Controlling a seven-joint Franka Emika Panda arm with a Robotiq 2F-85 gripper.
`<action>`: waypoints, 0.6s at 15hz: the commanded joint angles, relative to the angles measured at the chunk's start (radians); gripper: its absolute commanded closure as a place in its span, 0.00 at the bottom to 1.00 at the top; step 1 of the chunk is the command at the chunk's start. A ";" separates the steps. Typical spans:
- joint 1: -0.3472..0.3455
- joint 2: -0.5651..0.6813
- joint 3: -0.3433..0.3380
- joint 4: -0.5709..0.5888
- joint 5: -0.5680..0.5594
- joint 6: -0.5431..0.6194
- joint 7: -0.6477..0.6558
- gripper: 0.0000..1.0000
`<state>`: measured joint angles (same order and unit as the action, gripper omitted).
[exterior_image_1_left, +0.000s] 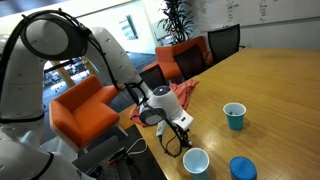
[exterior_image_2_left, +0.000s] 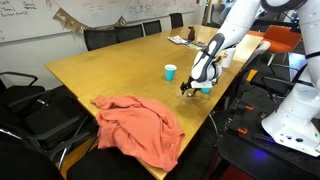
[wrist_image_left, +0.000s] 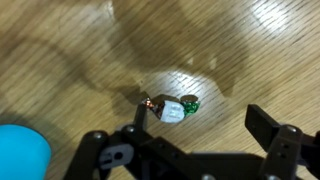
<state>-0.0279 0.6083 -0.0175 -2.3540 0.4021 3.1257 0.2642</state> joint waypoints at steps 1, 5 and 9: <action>0.057 0.021 -0.051 0.013 -0.023 0.012 0.054 0.00; 0.093 0.038 -0.088 0.022 -0.030 0.010 0.064 0.34; 0.117 0.051 -0.114 0.032 -0.032 0.009 0.067 0.65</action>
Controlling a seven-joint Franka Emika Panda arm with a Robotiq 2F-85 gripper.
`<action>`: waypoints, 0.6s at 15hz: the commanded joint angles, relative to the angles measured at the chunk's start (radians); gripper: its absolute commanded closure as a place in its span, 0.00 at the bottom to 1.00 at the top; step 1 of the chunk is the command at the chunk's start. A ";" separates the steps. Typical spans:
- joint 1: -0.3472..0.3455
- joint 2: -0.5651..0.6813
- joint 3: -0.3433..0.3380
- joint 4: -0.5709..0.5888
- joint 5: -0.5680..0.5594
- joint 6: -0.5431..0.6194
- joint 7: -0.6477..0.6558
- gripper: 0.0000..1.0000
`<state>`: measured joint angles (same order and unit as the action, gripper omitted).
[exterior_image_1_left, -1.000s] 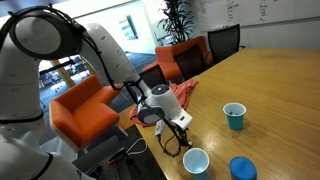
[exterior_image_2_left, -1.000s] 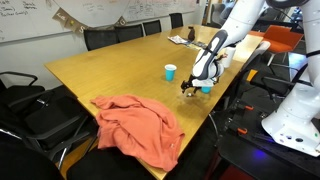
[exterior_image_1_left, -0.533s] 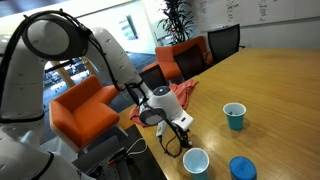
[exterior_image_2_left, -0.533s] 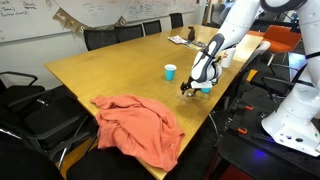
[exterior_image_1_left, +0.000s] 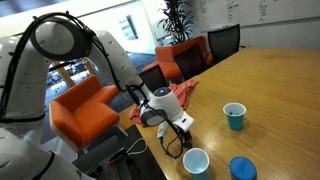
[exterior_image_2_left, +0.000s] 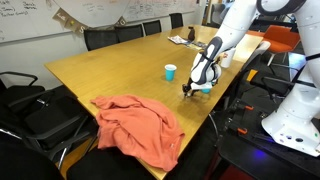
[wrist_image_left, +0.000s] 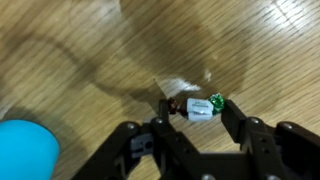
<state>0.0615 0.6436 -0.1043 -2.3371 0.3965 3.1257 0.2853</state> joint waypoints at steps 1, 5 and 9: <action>0.033 0.016 -0.034 0.014 -0.027 0.010 0.046 0.73; 0.053 0.000 -0.058 0.006 -0.031 0.011 0.045 0.92; 0.040 -0.067 -0.054 0.029 -0.032 0.005 0.037 0.92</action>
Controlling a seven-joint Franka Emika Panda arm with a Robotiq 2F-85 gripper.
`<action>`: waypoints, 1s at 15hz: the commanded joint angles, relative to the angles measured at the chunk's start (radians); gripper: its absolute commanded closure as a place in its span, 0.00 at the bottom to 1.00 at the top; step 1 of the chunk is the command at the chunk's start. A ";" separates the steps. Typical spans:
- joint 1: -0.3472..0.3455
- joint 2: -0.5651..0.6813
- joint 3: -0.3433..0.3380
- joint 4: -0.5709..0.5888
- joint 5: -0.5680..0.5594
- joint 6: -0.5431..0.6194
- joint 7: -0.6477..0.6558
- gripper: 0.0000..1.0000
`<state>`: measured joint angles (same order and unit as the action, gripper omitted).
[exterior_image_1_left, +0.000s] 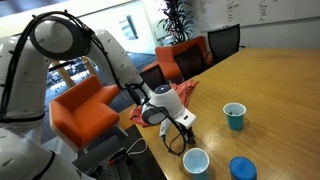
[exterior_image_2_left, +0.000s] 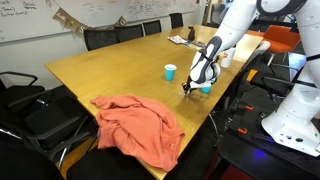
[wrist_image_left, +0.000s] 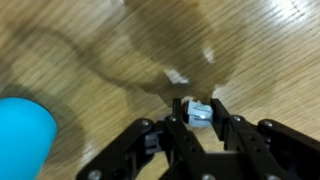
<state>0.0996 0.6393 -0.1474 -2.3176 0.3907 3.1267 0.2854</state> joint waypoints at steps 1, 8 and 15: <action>-0.001 -0.078 -0.018 0.033 -0.028 -0.003 0.036 0.92; -0.035 -0.044 -0.069 0.344 -0.082 -0.076 0.041 0.92; -0.032 0.090 -0.120 0.593 -0.140 -0.212 0.130 0.92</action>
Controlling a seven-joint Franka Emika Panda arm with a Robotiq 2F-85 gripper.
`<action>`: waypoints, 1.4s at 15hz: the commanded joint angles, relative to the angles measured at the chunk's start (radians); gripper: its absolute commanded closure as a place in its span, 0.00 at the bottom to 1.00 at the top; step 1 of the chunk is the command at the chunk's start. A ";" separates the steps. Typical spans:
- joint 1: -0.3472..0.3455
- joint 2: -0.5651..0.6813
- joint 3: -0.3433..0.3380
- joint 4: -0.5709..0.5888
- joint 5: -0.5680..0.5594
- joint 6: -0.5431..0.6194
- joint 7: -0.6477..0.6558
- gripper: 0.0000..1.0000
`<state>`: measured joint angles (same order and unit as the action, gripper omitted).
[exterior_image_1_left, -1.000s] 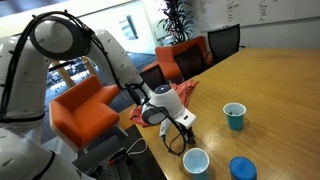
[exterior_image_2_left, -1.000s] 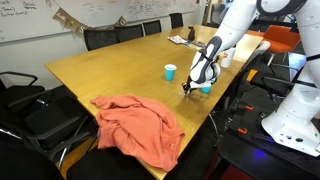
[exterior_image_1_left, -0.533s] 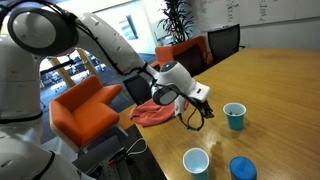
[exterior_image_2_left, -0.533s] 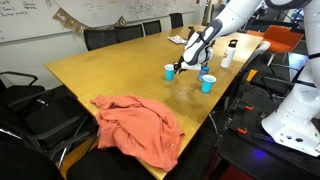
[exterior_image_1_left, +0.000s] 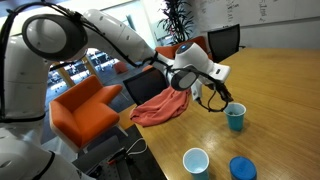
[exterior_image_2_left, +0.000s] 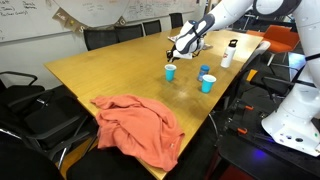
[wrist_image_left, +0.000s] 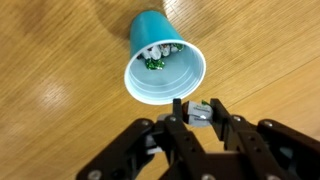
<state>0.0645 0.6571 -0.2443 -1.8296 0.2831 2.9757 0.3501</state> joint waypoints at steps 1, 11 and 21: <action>0.006 0.085 -0.030 0.123 -0.038 -0.084 0.082 0.92; 0.046 0.095 -0.075 0.127 -0.098 -0.128 0.152 0.28; 0.194 -0.139 -0.214 -0.100 -0.223 -0.191 0.186 0.00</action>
<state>0.1971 0.6824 -0.4122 -1.7794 0.1321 2.8564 0.5131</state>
